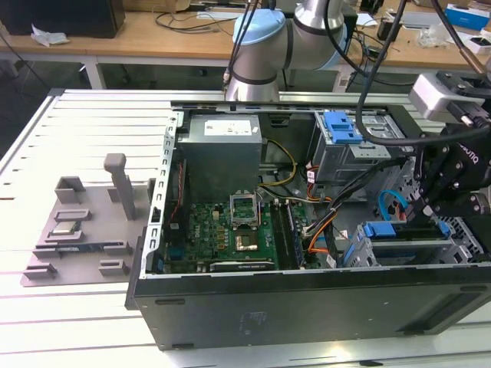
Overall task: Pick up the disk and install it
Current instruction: 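Insert the second disk wire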
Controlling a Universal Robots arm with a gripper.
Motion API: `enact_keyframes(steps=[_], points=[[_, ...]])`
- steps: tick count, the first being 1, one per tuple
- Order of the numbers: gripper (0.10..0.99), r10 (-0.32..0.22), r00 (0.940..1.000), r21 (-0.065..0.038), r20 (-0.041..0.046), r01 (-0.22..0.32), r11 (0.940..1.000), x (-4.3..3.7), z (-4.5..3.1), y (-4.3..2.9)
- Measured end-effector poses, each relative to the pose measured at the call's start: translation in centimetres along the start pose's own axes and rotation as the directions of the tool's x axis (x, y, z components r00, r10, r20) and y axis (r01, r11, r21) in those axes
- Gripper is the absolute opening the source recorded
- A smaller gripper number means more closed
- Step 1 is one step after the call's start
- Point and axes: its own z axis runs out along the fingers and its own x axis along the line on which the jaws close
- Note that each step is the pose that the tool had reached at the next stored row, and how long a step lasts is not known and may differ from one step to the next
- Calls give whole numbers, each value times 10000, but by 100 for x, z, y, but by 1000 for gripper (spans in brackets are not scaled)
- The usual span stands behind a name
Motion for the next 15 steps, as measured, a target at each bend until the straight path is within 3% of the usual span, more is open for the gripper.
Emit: enact_keyframes(steps=[5, 15], points=[[102, -1, 10000, 0, 6, 1, 10000, 0, 3, 0], [102, 1, 10000, 1, -19, -1, 10000, -3, 99, -16]])
